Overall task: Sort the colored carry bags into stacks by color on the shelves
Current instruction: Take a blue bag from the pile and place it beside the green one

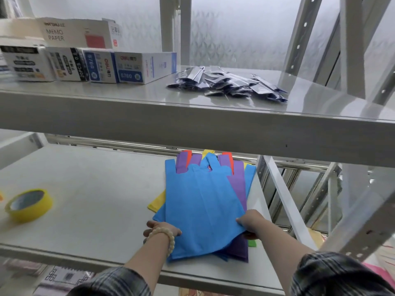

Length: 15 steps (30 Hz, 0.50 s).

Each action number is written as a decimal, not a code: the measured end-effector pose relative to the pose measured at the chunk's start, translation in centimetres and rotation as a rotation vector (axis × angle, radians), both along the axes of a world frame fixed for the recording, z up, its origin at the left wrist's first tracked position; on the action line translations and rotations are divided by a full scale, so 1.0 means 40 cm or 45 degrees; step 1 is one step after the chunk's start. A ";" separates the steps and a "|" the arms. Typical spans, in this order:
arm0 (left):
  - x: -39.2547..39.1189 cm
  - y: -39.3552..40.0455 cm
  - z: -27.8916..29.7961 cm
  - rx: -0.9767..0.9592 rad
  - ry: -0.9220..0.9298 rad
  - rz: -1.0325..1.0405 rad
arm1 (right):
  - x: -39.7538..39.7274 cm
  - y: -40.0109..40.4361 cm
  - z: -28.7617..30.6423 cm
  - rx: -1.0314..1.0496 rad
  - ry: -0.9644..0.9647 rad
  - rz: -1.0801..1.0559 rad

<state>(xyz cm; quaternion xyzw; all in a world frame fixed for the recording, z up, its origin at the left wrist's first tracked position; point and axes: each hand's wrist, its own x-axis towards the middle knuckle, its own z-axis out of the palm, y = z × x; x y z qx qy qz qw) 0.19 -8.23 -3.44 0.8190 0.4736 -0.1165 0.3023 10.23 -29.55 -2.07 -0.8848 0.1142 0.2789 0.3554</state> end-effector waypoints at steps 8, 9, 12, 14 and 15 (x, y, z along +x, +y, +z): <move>0.008 -0.002 0.028 0.001 -0.088 -0.044 | 0.004 0.023 0.018 0.282 0.111 -0.122; 0.011 -0.006 0.028 -0.010 -0.102 -0.069 | 0.003 0.027 0.020 0.305 0.109 -0.129; 0.019 0.000 0.025 -0.089 -0.115 -0.038 | -0.006 0.034 0.030 0.354 0.148 -0.122; 0.018 0.014 0.017 -0.124 -0.121 -0.007 | -0.008 0.030 0.035 0.405 0.216 -0.132; 0.017 0.021 0.015 -0.149 -0.123 0.012 | -0.008 0.026 0.037 0.450 0.260 -0.148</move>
